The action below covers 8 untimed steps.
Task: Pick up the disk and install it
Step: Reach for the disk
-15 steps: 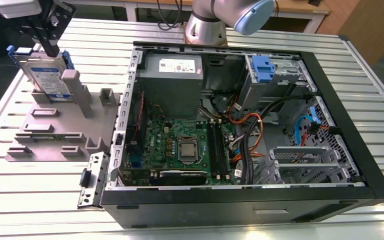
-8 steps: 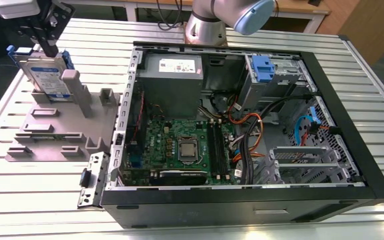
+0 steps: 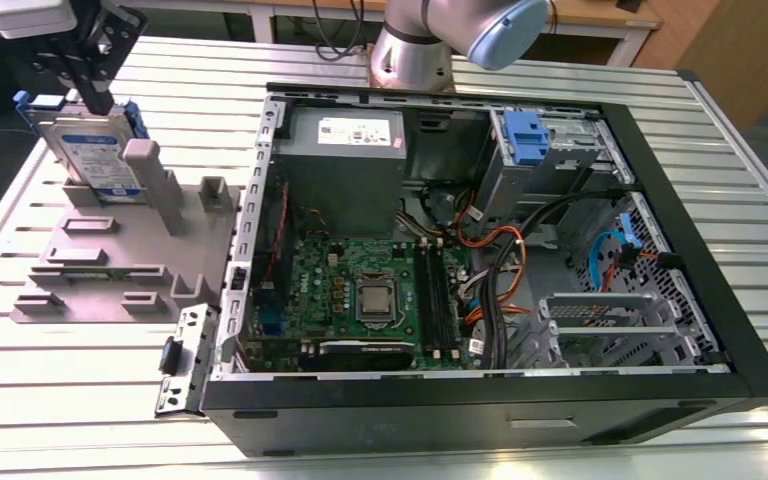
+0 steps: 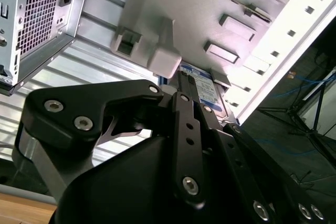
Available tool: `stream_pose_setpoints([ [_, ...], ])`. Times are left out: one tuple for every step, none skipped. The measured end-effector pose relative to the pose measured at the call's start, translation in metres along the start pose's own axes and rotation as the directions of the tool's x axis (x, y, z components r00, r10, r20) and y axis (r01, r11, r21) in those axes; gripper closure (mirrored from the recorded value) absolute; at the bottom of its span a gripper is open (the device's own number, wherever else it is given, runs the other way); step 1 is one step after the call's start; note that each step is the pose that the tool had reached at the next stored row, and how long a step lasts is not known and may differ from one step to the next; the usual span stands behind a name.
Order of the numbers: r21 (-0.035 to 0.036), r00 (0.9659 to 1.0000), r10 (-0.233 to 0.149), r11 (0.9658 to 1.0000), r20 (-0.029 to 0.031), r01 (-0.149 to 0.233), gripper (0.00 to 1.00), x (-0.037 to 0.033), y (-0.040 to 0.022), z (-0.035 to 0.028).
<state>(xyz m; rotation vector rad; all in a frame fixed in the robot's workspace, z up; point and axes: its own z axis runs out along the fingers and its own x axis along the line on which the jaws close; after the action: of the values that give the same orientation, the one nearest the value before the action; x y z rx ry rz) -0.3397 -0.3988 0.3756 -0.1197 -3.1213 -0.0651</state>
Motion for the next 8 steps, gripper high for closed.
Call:
stream_pose_setpoints([
  [0.0000,1.0000,0.000,1.0000,-0.0003,0.000,0.89,0.0003,0.0000,0.0001],
  [0.0000,1.0000,0.000,1.0000,-0.0006,0.000,0.89,0.0006,0.0000,0.0002],
  [0.0000,1.0000,0.000,1.0000,-0.0010,0.000,0.89,0.0009,-0.0001,0.0003],
  [0.0001,1.0000,0.000,1.0000,-0.0013,0.000,0.89,0.0012,-0.0001,0.0004],
  [0.0000,1.0000,0.000,1.0000,-0.0017,0.000,0.89,0.0015,-0.0001,0.0005],
  [0.0001,1.0000,0.000,1.0000,-0.0021,0.000,0.89,0.0018,-0.0002,0.0006],
  [0.0002,1.0000,0.000,1.0000,-0.0024,0.000,0.89,0.0021,-0.0002,0.0007],
  [0.0002,1.0000,0.000,1.0000,-0.0028,0.000,0.89,0.0024,-0.0002,0.0008],
])
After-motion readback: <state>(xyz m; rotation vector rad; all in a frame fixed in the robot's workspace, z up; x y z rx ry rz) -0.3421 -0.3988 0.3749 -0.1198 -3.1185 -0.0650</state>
